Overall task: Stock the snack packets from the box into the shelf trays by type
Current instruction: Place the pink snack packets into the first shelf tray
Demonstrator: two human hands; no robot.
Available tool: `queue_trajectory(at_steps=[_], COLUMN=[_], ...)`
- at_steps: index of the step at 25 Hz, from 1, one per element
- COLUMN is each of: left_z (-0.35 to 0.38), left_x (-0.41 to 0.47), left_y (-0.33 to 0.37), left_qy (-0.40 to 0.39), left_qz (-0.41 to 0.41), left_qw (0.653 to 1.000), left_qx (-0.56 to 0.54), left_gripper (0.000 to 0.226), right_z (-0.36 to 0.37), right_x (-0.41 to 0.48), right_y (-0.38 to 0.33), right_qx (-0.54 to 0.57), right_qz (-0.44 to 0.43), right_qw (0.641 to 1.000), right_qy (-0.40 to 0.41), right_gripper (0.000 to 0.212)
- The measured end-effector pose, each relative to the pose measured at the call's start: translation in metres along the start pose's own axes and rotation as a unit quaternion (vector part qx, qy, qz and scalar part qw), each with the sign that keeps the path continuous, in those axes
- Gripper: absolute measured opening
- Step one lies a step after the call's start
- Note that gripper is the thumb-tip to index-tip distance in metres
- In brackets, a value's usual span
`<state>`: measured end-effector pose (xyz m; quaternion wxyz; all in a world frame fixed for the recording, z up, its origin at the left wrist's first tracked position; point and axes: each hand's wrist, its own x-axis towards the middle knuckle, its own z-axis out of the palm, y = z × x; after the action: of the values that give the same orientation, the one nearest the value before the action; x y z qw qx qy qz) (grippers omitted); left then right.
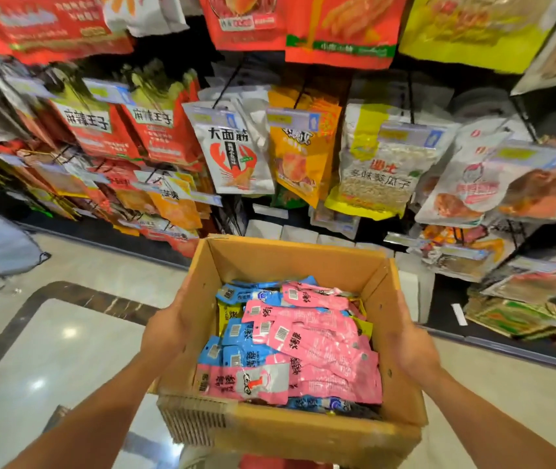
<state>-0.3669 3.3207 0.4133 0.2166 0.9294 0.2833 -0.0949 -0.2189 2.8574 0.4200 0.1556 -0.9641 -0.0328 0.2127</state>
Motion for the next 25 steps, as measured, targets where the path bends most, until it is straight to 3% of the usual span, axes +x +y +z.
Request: queue_trajectory(at_steps=[3,4,7,11,14,18,25], left_z=[0.032,0.042,0.067,0.114,0.157,0.224,0.305], left_x=[0.007,0.011,0.034,0.079,0.113,0.163,0.194], left_y=[0.004,0.001,-0.006,-0.018,-0.035,-0.057,-0.075], left_qy=[-0.014,-0.02,-0.031,-0.062,-0.068,-0.127,-0.121], left_qz=[-0.002,0.001,0.006,0.031,0.039,-0.022,0.001], left_qw=[1.0,1.0,0.999,0.997,0.997,0.99,0.991], left_qx=[-0.014,-0.022,-0.024,-0.026,-0.002,0.06,0.058], left_gripper=[0.088,0.085,0.082,0.089,0.082,0.062,0.089], right_z=[0.021,0.03,0.066,0.132,0.171,0.221,0.301], right_x=[0.026,0.034,0.053,0.089,0.112,0.142,0.185], right_y=[0.015,0.016,0.021,0.03,0.041,0.058,0.095], right_qx=[0.033,0.039,0.02,0.059,0.064,0.074,0.064], right_qz=[0.057,0.067,0.018,0.112,0.13,0.118,0.15], right_qw=[0.997,0.996,0.999,0.99,0.988,0.988,0.985], right_qy=[-0.032,-0.034,-0.039,-0.056,-0.06,-0.064,-0.064], right_gripper=[0.06,0.06,0.085,0.054,0.069,0.089,0.088])
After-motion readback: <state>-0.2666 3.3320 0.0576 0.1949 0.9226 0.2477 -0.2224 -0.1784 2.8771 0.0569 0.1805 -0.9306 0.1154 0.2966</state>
